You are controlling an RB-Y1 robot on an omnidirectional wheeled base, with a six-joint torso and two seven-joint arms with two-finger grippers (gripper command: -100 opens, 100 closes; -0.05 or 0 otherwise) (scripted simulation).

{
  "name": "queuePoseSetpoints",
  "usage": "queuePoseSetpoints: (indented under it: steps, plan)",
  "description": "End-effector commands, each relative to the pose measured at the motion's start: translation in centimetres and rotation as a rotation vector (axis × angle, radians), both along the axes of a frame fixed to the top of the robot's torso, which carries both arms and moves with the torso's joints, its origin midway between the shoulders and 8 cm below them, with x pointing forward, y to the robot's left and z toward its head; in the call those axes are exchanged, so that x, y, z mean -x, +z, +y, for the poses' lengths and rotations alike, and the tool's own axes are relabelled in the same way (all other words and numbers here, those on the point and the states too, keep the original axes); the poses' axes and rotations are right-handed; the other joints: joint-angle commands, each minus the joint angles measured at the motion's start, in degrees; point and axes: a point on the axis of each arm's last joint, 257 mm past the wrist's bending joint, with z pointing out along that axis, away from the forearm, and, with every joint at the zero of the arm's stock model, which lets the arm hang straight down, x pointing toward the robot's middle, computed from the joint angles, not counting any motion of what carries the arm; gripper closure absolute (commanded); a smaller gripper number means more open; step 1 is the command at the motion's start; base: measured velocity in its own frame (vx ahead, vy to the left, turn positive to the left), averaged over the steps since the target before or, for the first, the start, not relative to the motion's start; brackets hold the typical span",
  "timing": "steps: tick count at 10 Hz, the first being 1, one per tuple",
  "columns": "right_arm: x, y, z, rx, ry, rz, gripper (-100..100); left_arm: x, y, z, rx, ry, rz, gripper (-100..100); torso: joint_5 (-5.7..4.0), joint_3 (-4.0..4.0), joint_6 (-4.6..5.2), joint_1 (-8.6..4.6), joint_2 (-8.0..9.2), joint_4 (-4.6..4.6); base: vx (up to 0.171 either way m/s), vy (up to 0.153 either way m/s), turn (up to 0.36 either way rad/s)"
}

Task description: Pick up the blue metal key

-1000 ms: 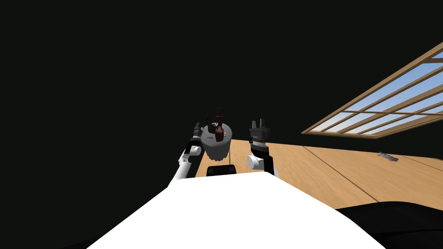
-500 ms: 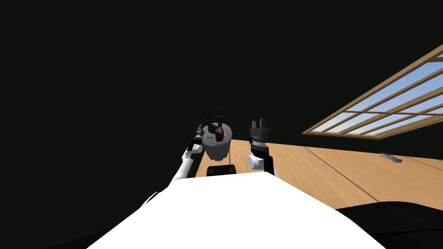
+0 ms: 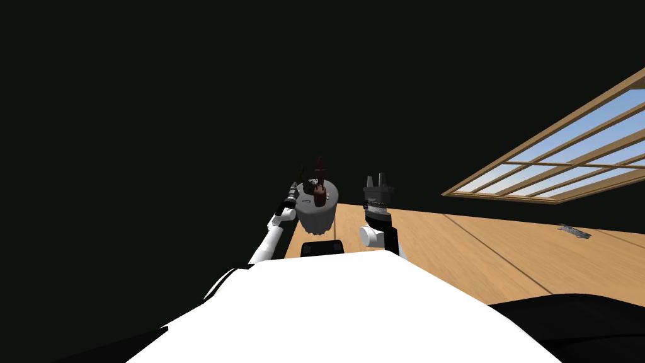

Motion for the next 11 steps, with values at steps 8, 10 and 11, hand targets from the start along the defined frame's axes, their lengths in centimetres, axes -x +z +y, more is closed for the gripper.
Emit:
queuePoseSetpoints:
  steps: [8, 10, 11]
  plan:
    - [0.0, 0.0, 0.0, 0.000, 0.000, 0.000, 0, -2.1, -5.8, -1.8, 0.003, -0.031, 0.180, -100, 0.00, 0.01, -0.01, -0.01, 0.03, 0.00, 0.008, 0.013, 0.001]
    - [0.0, 0.0, 0.0, 0.000, 0.000, 0.000, 0, -2.2, -8.4, -2.1, 0.001, -0.037, 0.250, -100, 0.01, 0.00, -0.01, 0.02, 0.00, -0.01, 0.015, 0.024, -0.003]
    - [0.0, 0.0, 0.0, 0.000, 0.000, 0.000, 0, -2.2, -8.7, -2.0, 0.001, -0.035, 0.256, -100, 0.01, -0.02, -0.01, 0.05, -0.03, -0.01, 0.012, 0.025, -0.004]
